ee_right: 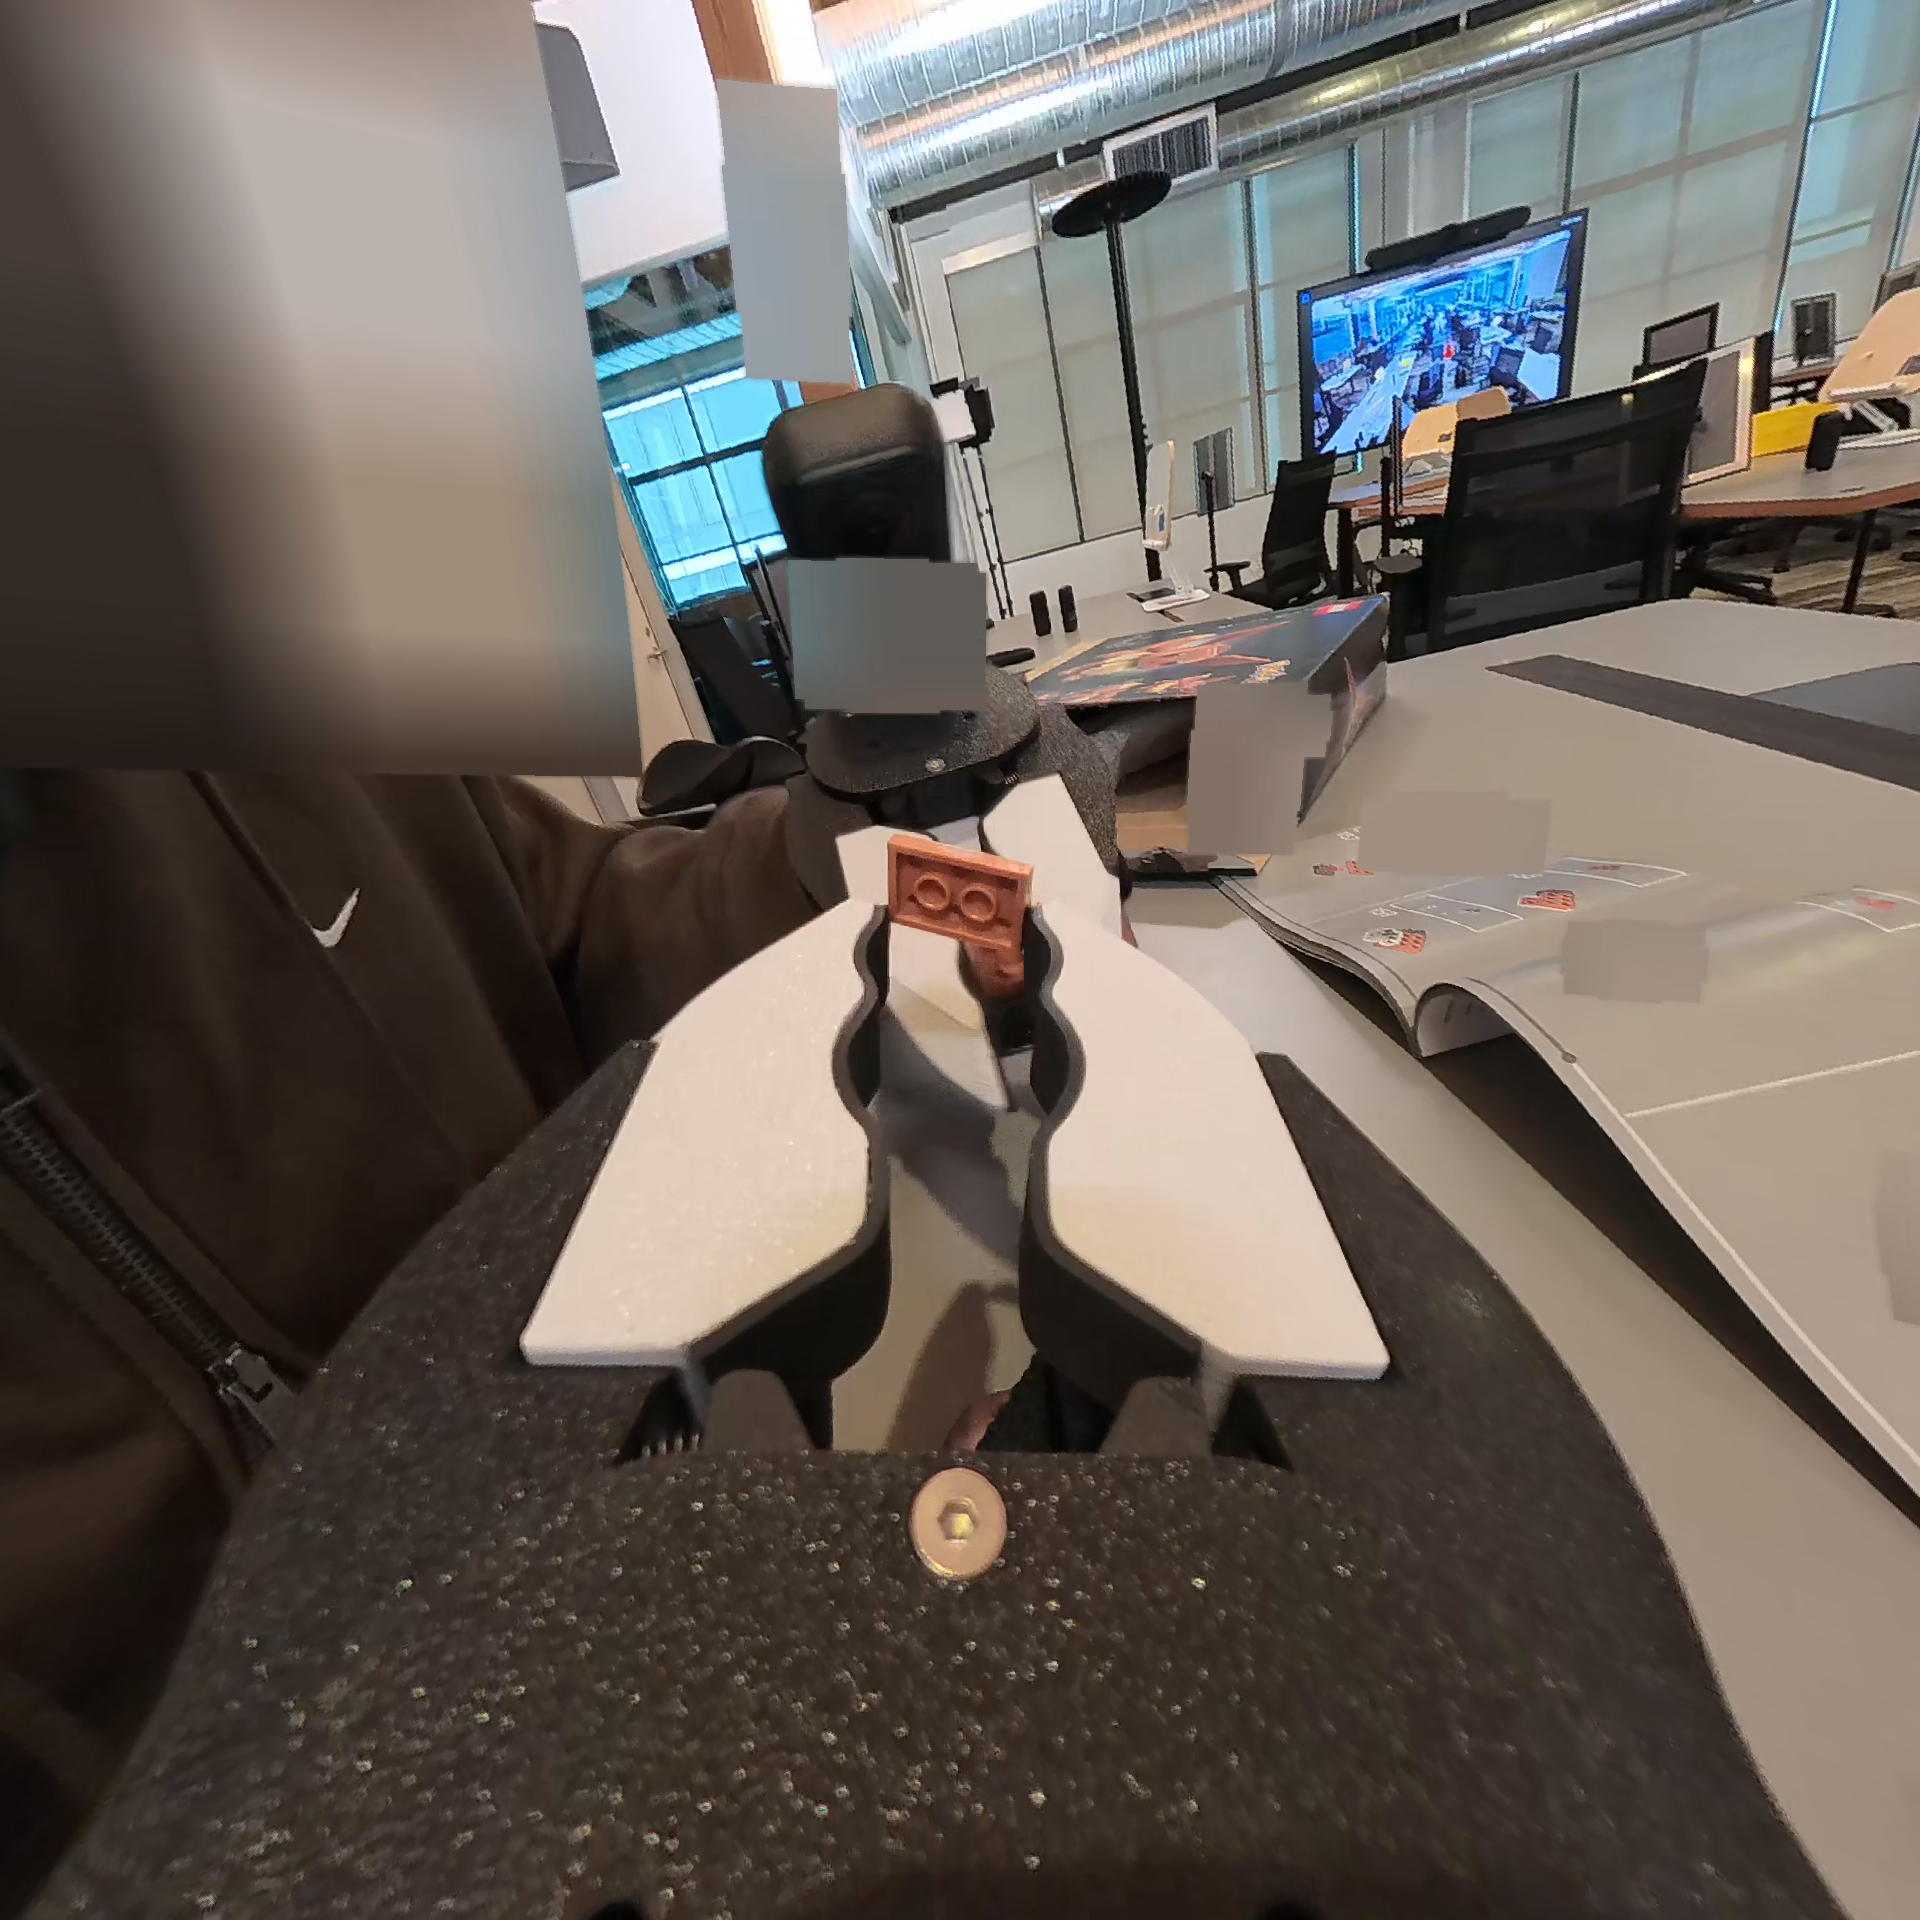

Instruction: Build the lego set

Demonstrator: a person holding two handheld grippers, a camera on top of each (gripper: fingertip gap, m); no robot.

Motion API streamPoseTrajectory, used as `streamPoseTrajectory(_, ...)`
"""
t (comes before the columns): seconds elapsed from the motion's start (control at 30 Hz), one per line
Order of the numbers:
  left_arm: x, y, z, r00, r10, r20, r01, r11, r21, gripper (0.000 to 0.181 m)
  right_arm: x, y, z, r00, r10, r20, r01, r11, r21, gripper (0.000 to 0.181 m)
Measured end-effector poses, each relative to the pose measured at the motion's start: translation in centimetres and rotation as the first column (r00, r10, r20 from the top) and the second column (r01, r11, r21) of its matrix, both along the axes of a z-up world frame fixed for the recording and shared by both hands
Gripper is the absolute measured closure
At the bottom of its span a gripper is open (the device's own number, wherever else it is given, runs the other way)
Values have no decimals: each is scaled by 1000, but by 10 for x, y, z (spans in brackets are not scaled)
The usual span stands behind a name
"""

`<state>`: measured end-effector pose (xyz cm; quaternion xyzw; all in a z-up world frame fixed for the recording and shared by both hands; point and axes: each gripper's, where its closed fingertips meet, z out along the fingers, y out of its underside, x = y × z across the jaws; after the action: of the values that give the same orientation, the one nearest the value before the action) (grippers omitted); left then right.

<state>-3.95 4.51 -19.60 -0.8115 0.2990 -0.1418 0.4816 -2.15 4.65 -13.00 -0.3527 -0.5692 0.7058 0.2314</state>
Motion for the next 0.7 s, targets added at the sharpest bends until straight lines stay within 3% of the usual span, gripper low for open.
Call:
streamPoseTrajectory(0.07,-7,-9,-13,993,-22,-114,13,997,-73,164,1,3,-1,1000,-7,6,7,1000,-4,157)
streamPoseTrajectory(0.33,-17,-40,-60,941,-129,-314,15,940,-341,164,1,2,-7,1000,-8,24,8,1000,-3,157)
streamPoseTrajectory(0.53,-17,-44,-64,945,-130,-299,9,927,-376,164,0,-4,-11,999,5,35,-5,1000,15,157)
streamPoseTrajectory(0.7,-7,-35,-51,970,-111,-217,40,951,-307,164,1,-10,-15,998,25,56,-27,999,32,157)
